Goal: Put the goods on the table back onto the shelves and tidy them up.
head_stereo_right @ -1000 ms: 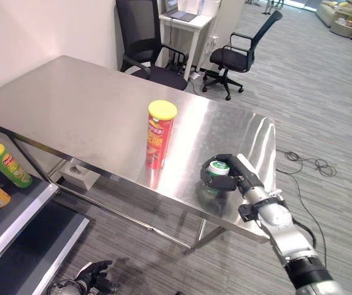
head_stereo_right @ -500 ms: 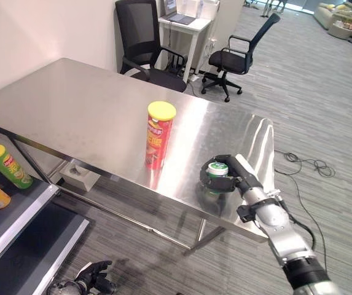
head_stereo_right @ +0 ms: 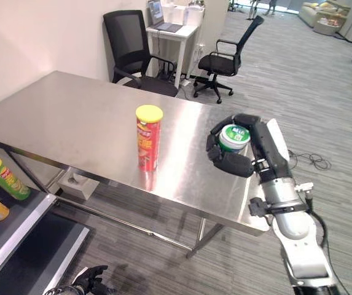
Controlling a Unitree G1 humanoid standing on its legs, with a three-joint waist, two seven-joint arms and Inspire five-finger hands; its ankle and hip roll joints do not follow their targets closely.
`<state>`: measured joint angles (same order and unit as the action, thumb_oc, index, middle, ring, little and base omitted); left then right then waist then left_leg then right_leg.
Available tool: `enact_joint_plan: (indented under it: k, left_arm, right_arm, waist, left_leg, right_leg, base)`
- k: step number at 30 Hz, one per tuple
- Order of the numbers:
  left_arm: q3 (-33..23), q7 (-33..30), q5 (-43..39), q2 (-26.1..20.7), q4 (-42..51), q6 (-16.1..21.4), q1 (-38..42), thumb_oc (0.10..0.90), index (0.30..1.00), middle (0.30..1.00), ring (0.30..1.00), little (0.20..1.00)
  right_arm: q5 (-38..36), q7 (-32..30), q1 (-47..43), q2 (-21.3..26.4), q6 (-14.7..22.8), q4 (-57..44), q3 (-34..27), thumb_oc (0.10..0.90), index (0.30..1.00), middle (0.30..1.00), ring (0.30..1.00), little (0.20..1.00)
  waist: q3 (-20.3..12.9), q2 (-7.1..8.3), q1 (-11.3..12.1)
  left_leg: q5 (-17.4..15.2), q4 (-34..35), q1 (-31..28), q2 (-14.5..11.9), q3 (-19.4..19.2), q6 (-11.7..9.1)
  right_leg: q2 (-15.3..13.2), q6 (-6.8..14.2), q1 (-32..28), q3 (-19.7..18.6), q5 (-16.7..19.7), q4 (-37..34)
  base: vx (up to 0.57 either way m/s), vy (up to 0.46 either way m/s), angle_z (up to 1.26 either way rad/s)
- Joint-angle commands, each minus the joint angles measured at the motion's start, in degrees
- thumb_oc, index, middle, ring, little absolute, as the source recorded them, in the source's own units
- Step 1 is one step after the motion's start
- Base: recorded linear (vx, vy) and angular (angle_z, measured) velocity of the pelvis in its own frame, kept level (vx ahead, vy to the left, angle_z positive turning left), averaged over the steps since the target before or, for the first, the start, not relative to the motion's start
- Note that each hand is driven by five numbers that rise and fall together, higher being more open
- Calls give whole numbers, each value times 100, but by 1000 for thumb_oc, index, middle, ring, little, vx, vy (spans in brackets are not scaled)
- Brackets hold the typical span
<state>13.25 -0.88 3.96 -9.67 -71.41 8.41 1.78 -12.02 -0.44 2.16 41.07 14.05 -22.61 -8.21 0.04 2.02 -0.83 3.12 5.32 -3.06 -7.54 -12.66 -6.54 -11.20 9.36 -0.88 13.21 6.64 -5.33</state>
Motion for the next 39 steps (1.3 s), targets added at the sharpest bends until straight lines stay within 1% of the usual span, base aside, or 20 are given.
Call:
enact_joint_plan:
  k: [1, 5, 7, 10, 12, 14, 15, 16, 18, 19, 21, 22, 24, 25, 29, 30, 33, 34, 37, 39]
  left_arm:
    - [419, -151, 299, -94, -272, 198, 332, 800, 900, 900, 900, 900]
    - [411, -186, 236, -88, -241, 191, 294, 800, 900, 900, 900, 900]
    - [304, -220, 70, -102, -267, 156, 197, 800, 900, 900, 900, 900]
    - [261, -261, -47, -105, -239, 134, 124, 800, 900, 900, 900, 900]
    - [273, -273, -47, -112, -207, 132, 100, 800, 900, 900, 900, 900]
    - [368, -335, -37, -176, -95, 157, 23, 800, 900, 900, 900, 900]
    - [362, -335, -37, -179, -93, 156, 22, 800, 900, 900, 900, 900]
    - [478, -482, -47, -257, -35, 197, 164, 800, 900, 900, 900, 900]
    - [463, -571, -106, -280, -52, 198, 276, 800, 900, 900, 900, 900]
    - [381, -639, -225, -318, -69, 178, 335, 800, 900, 900, 900, 900]
    - [191, -728, -378, -333, -168, 145, 363, 800, 900, 900, 900, 900]
    - [16, -693, -438, -285, -269, 107, 364, 800, 900, 900, 900, 900]
    - [-66, -670, -426, -269, -324, 53, 393, 800, 900, 900, 900, 900]
    - [-66, -670, -426, -268, -324, 53, 392, 800, 900, 900, 900, 900]
    - [134, -579, 75, -334, -239, -2, 396, 800, 900, 900, 900, 900]
    - [229, -569, 250, -345, -192, -9, 357, 800, 900, 900, 900, 900]
    - [477, -532, 471, -405, -52, -10, 488, 800, 900, 900, 900, 900]
    - [487, -538, 543, -454, -55, -2, 542, 800, 900, 900, 900, 900]
    - [486, -557, 630, -544, -43, 12, 567, 800, 900, 900, 900, 900]
    - [423, -680, 583, -620, -94, 34, 662, 800, 900, 900, 900, 900]
  right_arm:
    - [-708, 40, -1246, 252, 694, -841, 94, 400, 300, 300, 300, 300]
    - [-1285, 378, -1880, 191, 720, -1222, 997, 400, 300, 300, 300, 300]
    - [-1734, 657, -2579, -54, 638, -1449, 2160, 400, 300, 300, 300, 300]
    - [-1928, 757, -3331, -530, 454, -1376, 3224, 400, 300, 300, 300, 300]
    - [-1947, 745, -3512, -677, 408, -1301, 3465, 400, 300, 300, 300, 300]
    - [-1890, 636, -3758, -1125, 334, -1018, 3860, 400, 300, 300, 300, 300]
    - [-1887, 635, -3770, -1134, 343, -1002, 3869, 400, 300, 300, 300, 300]
    - [-1523, 348, -3837, -1234, 426, -779, 3801, 400, 300, 300, 300, 300]
    - [-1306, 242, -3796, -1221, 435, -649, 3757, 400, 300, 300, 300, 300]
    - [-1187, 162, -3728, -1201, 432, -530, 3763, 400, 300, 300, 300, 300]
    - [-1085, 67, -3626, -1237, 441, -372, 3804, 400, 300, 300, 300, 300]
    - [-902, 14, -3515, -1212, 380, -245, 3788, 400, 300, 300, 300, 300]
    - [-856, 41, -3361, -1195, 369, -255, 3732, 400, 300, 300, 300, 300]
    - [-856, 41, -3360, -1195, 368, -255, 3732, 400, 300, 300, 300, 300]
    - [-911, 144, -2860, -1042, 314, -265, 3522, 400, 300, 300, 300, 300]
    - [-908, 132, -2724, -1050, 305, -319, 3421, 400, 300, 300, 300, 300]
    - [-499, -25, -2421, -1149, 209, -243, 3180, 400, 300, 300, 300, 300]
    - [-332, -63, -2296, -1258, 194, -232, 3108, 400, 300, 300, 300, 300]
    - [-244, -79, -2126, -1337, 211, -286, 3045, 400, 300, 300, 300, 300]
    - [-116, -213, -2010, -1391, 208, -106, 2968, 400, 300, 300, 300, 300]
  waist:
    - [-65, 196, 310]
    - [-65, 168, 343]
    - [-23, 145, 464]
    - [79, 125, 666]
    - [106, 126, 719]
    - [240, 95, 1001]
    - [231, 96, 971]
    - [455, 65, 1113]
    - [521, 96, 1062]
    - [532, 133, 986]
    - [536, 178, 846]
    - [518, 176, 720]
    - [501, 160, 590]
    - [502, 159, 589]
    - [375, 61, 316]
    - [355, 42, 290]
    - [430, 67, 281]
    - [474, 124, 303]
    - [526, 218, 385]
    - [558, 286, 304]
  left_leg:
    - [-555, -32, -398, -126, -119, 42]
    - [-496, -32, -438, -206, -143, 1]
    - [-420, -45, -489, -316, -128, -42]
    - [-356, -208, -453, -440, -3, -62]
    - [-304, -257, -386, -480, 78, -68]
    - [11, -128, -201, -635, 335, -151]
    - [22, -123, -181, -639, 363, -156]
    - [692, -109, 462, -767, 737, -376]
    - [766, -80, 702, -767, 616, -375]
    - [725, -68, 827, -796, 287, -302]
    - [505, -161, 709, -866, -294, -242]
    - [91, -500, 431, -932, -511, -337]
    - [-41, -715, 225, -1062, -765, -388]
    - [-41, -717, 224, -1063, -763, -389]
    - [210, -649, -204, -1391, -1442, -569]
    - [97, -578, -229, -1349, -1498, -546]
    - [-237, -301, -29, -853, -1443, -389]
    - [-347, -159, 34, -574, -1340, -266]
    - [-446, -104, 171, -265, -1185, -88]
    - [-568, -55, 345, -4, -944, 65]
  right_leg:
    - [-172, 139, -41, -389, -241, 138]
    - [-101, 83, -43, -432, -309, 177]
    - [-7, -2, -104, -453, -446, 259]
    - [93, -125, -166, -446, -610, 403]
    - [125, -167, -174, -417, -636, 425]
    - [269, -247, -228, -255, -755, 425]
    - [273, -251, -224, -228, -759, 426]
    - [347, -258, -190, 129, -815, 369]
    - [267, -260, -78, 374, -807, 402]
    - [166, -262, 52, 598, -780, 421]
    - [17, -240, 143, 897, -718, 450]
    - [-59, -223, 121, 963, -776, 479]
    - [-130, -271, 117, 1129, -797, 569]
    - [-129, -271, 114, 1130, -798, 570]
    - [-352, -180, 192, 1407, -694, 725]
    - [-429, -134, 156, 1439, -626, 725]
    - [-1062, 229, 273, 1598, 124, 721]
    - [-1288, 416, 296, 1579, 574, 624]
    - [-1496, 510, 290, 1617, 890, 419]
    - [-1548, 564, 411, 1245, 1320, 216]
  base:
    - [-58, -105, -13]
    - [-34, -83, -11]
    - [-42, -158, -2]
    - [-35, -139, 10]
    - [-39, -107, 12]
    - [-121, -150, 42]
    - [-359, -179, 58]
    - [-400, -108, 71]
    - [-326, -50, 168]
    - [-181, 20, 232]
    - [-210, 80, 153]
    - [-116, 109, 94]
    - [-102, 153, 91]
    - [-101, 214, 73]
    - [-13, 273, 66]
    - [-41, 453, 112]
    - [-66, 539, 89]
    - [-37, 371, 89]
    - [-45, 303, 34]
    - [-25, 247, 7]
